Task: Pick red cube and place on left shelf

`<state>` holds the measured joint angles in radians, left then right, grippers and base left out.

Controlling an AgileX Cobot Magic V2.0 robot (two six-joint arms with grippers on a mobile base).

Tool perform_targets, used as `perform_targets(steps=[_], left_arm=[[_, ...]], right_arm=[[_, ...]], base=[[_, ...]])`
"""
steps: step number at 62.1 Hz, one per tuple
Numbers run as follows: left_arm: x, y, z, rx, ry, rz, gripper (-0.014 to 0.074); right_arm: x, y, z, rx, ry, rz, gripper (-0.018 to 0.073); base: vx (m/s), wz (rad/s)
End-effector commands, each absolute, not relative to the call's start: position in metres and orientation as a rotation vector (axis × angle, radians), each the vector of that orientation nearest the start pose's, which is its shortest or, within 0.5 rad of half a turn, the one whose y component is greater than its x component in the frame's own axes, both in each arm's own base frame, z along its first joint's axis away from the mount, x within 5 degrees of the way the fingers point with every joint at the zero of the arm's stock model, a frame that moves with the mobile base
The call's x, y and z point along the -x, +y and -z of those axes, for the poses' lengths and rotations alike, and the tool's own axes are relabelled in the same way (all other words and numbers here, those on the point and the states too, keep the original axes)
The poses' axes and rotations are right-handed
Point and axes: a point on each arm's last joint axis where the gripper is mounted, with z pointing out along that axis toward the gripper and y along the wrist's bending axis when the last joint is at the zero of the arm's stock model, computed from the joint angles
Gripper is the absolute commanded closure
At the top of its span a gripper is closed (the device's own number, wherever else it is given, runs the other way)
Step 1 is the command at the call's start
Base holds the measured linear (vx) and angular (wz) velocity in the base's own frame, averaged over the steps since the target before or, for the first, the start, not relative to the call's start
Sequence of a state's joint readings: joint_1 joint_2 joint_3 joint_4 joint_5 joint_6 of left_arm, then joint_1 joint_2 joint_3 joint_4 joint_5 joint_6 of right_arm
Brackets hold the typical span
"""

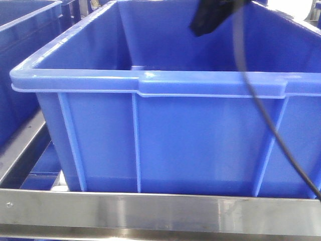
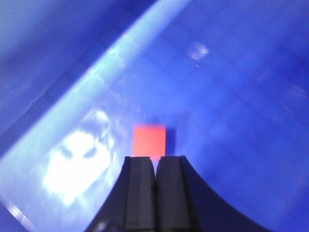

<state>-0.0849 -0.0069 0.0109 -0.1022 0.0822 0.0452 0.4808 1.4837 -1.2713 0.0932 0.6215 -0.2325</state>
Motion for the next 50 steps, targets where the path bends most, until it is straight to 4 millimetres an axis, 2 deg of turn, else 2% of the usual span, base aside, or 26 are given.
perform_targets(steps=[1,23,33,42,50], left_arm=[[-0.056,-0.005,-0.203,-0.018,1.494,0.126,0.0495],[-0.056,-0.005,-0.203,-0.018,1.494,0.126,0.0495],[-0.056,-0.005,-0.203,-0.018,1.494,0.126,0.0495],[-0.056,-0.005,-0.203,-0.018,1.494,0.126,0.0495],[-0.056,-0.005,-0.203,-0.018,1.494,0.126,0.0495]], right_arm=[[-0.262,0.14,-0.361,0.685,2.0,-0.234,0.0505],[-0.156,0.083,-0.339,0.558,1.725,-0.263,0.0505],[-0.113,0.06,-0.322,0.516,1.609,-0.272,0.0505],[-0.087,0.046,-0.306,0.498,1.549,-0.279,0.0505],[-0.075,0.04,-0.296,0.488,1.517,-0.282,0.0505]], base=[[0.0,0.0],[0.0,0.0],[0.0,0.0],[0.0,0.0],[0.0,0.0]])
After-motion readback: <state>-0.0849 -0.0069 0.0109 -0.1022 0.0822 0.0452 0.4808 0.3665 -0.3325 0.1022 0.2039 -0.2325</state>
